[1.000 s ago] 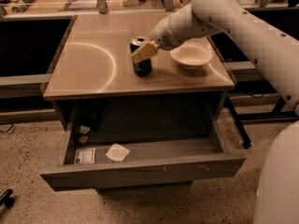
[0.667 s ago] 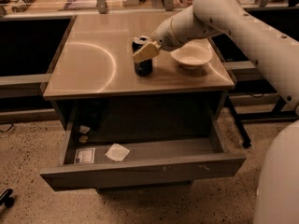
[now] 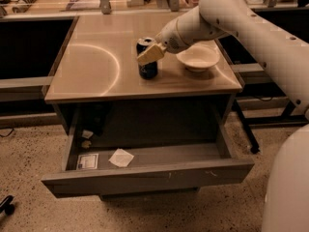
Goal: Pick pepsi can from top drawer and place on counter
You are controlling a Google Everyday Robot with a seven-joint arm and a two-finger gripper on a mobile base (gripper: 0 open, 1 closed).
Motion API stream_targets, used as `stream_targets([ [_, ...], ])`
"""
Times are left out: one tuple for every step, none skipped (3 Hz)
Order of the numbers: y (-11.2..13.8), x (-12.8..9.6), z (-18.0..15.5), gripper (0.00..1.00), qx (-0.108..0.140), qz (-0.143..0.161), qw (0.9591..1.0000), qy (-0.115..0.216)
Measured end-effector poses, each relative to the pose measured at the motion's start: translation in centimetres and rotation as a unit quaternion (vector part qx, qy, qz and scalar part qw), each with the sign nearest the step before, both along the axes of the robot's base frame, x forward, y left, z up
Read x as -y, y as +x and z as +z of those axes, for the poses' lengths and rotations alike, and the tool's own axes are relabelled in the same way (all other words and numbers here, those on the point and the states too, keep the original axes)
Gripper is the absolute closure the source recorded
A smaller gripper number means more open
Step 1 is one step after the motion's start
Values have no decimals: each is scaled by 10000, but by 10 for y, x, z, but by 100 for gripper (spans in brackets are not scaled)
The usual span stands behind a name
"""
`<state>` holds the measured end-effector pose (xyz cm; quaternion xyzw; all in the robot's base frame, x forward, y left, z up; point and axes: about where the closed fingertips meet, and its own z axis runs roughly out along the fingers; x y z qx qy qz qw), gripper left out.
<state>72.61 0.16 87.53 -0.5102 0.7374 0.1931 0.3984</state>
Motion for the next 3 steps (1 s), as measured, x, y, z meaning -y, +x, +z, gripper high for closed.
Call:
stream_targets([
  [0,0,0,22,0,0,10000,0],
  [0,0,0,0,0,0,10000,0],
  [0,0,0,0,-1,1,10000,0],
])
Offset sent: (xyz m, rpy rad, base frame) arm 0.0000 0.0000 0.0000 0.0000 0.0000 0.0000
